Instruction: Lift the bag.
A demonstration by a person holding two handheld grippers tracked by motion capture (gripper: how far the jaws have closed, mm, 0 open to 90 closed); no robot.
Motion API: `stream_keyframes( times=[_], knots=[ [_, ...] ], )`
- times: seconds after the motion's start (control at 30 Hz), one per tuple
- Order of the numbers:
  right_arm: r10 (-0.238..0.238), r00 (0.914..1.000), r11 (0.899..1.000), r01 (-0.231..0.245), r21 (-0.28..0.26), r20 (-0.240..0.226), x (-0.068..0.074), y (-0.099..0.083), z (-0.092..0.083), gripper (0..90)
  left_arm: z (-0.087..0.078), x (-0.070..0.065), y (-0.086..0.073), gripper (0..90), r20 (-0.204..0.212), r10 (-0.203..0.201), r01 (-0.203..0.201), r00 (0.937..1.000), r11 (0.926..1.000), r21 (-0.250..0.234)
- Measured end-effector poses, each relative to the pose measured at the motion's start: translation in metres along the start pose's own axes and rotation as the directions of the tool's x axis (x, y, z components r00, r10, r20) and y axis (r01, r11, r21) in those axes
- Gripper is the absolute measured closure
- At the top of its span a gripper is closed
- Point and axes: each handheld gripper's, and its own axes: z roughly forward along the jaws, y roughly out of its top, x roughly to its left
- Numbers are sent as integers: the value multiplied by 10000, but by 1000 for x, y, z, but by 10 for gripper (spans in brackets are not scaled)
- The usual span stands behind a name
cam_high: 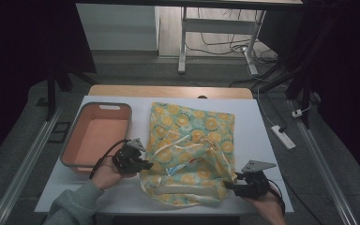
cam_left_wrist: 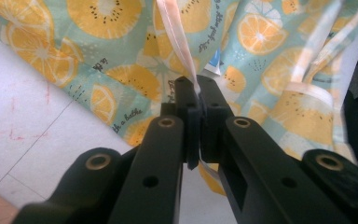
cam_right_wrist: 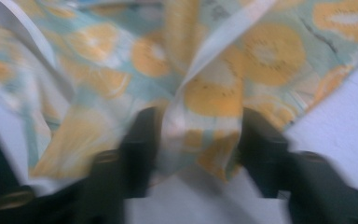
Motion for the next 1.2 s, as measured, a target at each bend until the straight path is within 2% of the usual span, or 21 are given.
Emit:
stream_keyframes(
  times=[0.03,0.1,0.2,0.33,0.5,0.63,0.77,0.93,1.07,1.13,1.2],
  knots=[
    [-25,10000,10000,25,22,-3,0,0,1,698,0,-1,0,885,3,9,-9,10000,10000,-16],
    [-197,9998,9998,197,-71,-69,1,3,2,808,-2,-2,0,886,-21,65,-65,10000,10000,-63],
    [-613,9981,9977,616,-274,83,6,7,-3,858,-6,-5,-1,886,-93,134,-136,9999,9996,-258],
    [-819,9965,9908,831,-1070,158,11,14,-17,873,-18,-3,-3,888,-127,139,-148,9998,9971,-746],
    [-998,9943,9695,1059,-2212,386,14,27,-36,876,-33,3,-5,888,-115,-37,21,9999,9908,-1354],
    [-1240,9908,9570,1340,-2573,549,15,41,-45,878,-47,6,-2,888,-149,-112,84,9998,9841,-1776],
    [-1272,9900,9468,1393,-2899,605,11,55,-52,880,-62,9,4,889,-201,-136,87,9997,9738,-2271],
    [-1236,9881,9292,1477,-3389,919,3,75,-64,881,-80,12,9,889,-509,-237,72,9984,9535,-3014],
    [-1170,9863,9167,1524,-3693,1166,-5,95,-73,882,-89,18,13,889,-499,-384,185,9980,9368,-3495],
    [-1065,9874,9078,1446,-3938,1170,-8,104,-78,882,-94,21,15,890,-527,-490,249,9974,9219,-3867],
    [-1003,9876,8999,1418,-4124,1209,-10,112,-83,882,-100,23,15,890,-458,-601,344,9971,9008,-4328]
  ],
)
